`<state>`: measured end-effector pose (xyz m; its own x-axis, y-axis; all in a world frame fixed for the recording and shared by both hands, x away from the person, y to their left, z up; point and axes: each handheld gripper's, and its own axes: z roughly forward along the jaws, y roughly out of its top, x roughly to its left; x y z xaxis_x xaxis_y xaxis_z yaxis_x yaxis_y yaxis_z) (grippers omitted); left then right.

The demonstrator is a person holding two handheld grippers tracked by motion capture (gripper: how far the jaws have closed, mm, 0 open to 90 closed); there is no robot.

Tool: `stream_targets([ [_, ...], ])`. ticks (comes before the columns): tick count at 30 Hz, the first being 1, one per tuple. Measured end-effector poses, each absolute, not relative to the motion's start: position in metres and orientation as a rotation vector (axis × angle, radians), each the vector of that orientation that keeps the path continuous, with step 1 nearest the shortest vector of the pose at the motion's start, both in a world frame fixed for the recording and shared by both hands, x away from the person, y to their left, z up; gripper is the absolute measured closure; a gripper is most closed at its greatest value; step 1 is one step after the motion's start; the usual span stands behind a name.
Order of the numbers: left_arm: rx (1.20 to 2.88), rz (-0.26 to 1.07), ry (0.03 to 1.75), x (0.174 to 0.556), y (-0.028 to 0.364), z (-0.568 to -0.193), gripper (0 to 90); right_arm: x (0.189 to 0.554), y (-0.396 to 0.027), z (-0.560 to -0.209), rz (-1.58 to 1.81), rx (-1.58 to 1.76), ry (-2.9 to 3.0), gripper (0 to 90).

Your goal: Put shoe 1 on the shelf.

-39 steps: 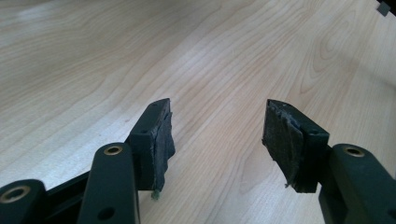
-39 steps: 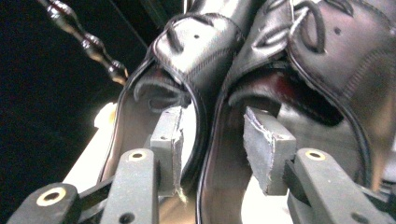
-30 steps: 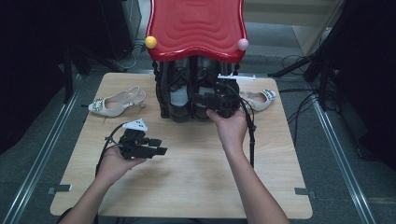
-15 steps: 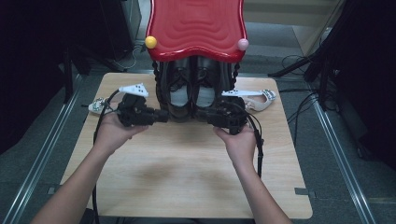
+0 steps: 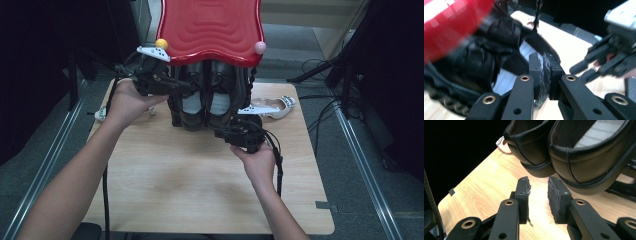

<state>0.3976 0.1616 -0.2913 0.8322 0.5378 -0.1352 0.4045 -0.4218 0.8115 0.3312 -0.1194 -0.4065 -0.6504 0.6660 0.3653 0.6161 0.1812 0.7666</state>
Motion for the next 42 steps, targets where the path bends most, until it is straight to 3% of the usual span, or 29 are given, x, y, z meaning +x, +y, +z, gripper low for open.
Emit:
stream_targets([
  [9,2.074,0.209,0.687,0.429,0.136,-0.249,87.5,0.336,-0.126,-0.432,1.558,1.347,2.376,90.0],
  [16,2.027,0.26,0.708,0.455,0.126,-0.228,87.1,0.345,-0.128,-0.447,1.576,1.37,2.375,90.0],
  [22,2.056,0.263,0.744,0.472,0.119,-0.233,88.4,0.352,-0.12,-0.447,1.595,1.35,2.34,90.0],
  [42,2.072,0.325,0.754,0.479,0.116,-0.236,89.9,0.373,-0.118,-0.437,1.573,1.389,2.246,90.0],
])
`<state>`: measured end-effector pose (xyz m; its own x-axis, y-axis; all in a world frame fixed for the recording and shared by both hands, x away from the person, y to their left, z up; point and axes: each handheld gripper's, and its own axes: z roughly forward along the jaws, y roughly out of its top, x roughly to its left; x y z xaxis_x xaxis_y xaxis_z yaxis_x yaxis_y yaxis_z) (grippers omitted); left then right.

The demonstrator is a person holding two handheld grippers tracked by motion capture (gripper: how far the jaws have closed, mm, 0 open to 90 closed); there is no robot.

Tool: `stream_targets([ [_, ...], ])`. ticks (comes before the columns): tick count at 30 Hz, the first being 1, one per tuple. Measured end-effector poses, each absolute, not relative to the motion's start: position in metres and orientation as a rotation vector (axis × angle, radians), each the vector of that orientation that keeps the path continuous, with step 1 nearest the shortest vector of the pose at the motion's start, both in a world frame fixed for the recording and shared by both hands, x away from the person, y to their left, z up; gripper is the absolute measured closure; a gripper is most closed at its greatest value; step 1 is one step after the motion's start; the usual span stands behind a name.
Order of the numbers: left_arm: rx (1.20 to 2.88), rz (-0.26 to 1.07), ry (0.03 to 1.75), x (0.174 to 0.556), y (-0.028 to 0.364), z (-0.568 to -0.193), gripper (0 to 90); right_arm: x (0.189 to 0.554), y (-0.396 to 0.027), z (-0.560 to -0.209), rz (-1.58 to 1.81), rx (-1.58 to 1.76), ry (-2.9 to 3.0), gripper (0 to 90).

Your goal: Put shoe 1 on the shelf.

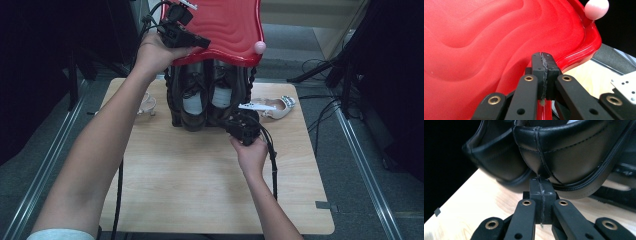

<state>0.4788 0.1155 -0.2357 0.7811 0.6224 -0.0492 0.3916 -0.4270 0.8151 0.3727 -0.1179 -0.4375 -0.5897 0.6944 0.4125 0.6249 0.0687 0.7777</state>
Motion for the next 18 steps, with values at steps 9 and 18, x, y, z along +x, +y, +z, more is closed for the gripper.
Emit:
stream_targets([
  [9,2.068,0.343,0.755,0.478,0.115,-0.237,89.9,0.39,-0.115,-0.433,1.57,1.426,2.207,90.0],
  [18,2.065,0.352,0.754,0.477,0.115,-0.237,89.9,0.406,-0.123,-0.425,1.537,1.48,2.117,90.0],
])
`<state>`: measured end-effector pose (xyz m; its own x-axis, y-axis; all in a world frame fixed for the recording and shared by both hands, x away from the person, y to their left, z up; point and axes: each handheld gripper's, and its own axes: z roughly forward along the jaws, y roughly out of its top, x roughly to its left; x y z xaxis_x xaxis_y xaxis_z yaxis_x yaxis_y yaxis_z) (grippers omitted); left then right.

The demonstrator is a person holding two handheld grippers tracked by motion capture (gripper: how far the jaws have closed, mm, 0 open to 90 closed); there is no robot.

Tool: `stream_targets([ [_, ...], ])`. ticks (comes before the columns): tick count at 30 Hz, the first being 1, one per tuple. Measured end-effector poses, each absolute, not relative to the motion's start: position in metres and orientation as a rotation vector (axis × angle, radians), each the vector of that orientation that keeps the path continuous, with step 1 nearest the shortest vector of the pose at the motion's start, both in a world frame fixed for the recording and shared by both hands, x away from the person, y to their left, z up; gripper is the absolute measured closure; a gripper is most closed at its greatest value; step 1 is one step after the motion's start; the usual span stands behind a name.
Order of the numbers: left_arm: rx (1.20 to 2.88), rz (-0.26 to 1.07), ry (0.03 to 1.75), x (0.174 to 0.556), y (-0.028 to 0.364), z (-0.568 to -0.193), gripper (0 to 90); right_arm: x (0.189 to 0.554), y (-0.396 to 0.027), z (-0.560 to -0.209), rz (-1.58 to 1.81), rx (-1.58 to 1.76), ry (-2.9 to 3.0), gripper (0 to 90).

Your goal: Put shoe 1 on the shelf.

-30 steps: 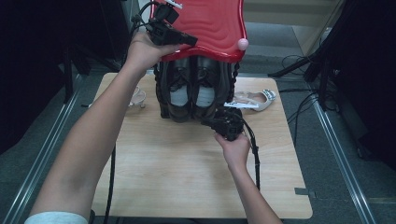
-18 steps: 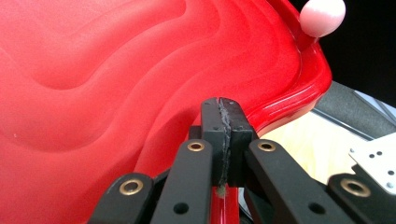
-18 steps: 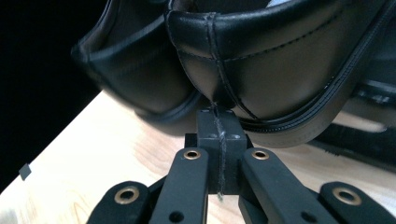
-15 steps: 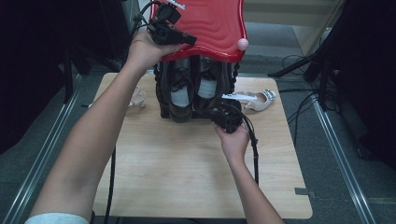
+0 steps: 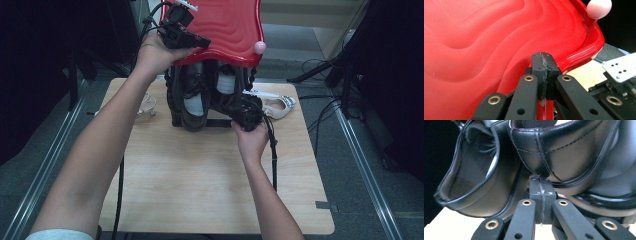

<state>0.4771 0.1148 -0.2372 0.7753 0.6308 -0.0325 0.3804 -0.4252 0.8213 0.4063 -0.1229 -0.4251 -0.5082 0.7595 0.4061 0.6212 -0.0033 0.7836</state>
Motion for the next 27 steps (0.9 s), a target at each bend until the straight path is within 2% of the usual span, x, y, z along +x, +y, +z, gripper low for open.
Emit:
stream_targets([
  [8,2.065,0.351,0.751,0.477,0.115,-0.237,90.0,0.416,-0.13,-0.425,1.413,1.549,2.035,90.0],
  [27,2.074,0.376,0.764,0.477,0.113,-0.238,90.0,0.356,-0.118,-0.443,1.533,1.375,2.219,90.0],
])
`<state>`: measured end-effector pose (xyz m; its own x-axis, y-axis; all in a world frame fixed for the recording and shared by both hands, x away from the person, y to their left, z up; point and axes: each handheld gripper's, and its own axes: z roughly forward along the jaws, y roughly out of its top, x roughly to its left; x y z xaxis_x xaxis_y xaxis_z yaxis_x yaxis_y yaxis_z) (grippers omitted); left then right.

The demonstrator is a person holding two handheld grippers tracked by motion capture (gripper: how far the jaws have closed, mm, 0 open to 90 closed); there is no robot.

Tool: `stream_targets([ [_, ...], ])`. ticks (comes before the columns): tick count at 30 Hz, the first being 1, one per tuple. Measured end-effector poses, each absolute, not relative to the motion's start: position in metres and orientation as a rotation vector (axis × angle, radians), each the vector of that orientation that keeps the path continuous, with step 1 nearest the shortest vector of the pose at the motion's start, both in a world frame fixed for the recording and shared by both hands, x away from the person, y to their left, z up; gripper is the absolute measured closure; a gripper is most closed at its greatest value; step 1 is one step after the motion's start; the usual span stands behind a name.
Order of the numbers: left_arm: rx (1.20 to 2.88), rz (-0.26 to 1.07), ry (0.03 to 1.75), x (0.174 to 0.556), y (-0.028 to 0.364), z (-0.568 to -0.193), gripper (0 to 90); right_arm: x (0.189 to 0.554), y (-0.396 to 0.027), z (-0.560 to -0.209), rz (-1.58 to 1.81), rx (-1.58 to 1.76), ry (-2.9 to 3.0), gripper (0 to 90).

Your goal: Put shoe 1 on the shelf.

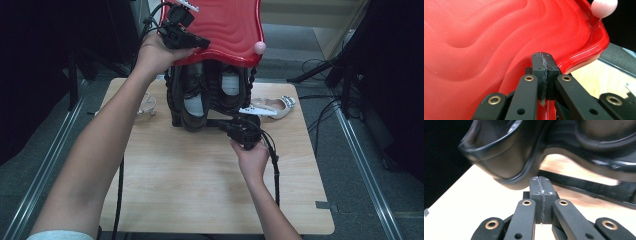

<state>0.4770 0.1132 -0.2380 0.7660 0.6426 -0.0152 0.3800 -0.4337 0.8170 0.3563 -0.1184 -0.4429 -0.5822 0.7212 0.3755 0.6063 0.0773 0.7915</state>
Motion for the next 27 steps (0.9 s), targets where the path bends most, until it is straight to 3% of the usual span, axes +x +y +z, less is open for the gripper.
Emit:
stream_targets([
  [27,2.055,0.302,0.736,0.487,0.098,-0.24,89.8,0.355,-0.058,-0.449,1.589,1.224,2.356,90.0],
])
